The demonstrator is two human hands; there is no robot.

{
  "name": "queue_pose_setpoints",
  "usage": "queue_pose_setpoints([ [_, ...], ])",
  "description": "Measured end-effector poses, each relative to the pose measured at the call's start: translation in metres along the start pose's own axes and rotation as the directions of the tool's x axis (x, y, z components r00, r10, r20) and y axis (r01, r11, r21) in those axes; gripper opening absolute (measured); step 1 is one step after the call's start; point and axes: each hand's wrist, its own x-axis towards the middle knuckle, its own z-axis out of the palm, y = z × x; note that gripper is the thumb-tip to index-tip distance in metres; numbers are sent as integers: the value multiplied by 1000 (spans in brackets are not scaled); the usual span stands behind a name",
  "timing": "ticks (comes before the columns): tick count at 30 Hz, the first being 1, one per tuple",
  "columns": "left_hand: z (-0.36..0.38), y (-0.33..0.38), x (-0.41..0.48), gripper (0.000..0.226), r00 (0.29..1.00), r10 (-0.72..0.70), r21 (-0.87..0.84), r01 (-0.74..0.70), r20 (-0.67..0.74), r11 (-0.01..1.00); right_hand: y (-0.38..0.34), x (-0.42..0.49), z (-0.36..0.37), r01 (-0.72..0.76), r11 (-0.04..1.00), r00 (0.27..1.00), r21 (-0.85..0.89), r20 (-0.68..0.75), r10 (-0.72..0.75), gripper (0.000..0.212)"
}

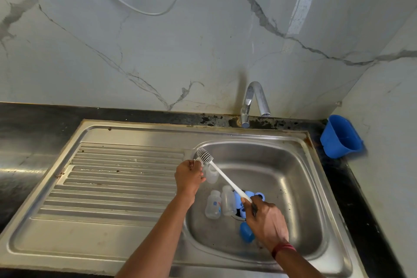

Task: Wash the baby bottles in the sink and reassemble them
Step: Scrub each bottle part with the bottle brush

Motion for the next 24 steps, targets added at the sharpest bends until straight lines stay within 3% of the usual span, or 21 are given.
queue_pose_setpoints([
  [8,-4,-3,3,20,995,-86,-87,81,-54,993,1,-6,-3,47,999,999,-3,3,-47,32],
  [17,-1,-19,-5,24,999,52,181,-49,-12,982,0,-8,-2,21,998,999,-53,45,-19,28],
  [24,-7,-42,-18,22,1000,-11,176,11,-1,984,10,-17,-5,-76,996,995,35,63,74,29],
])
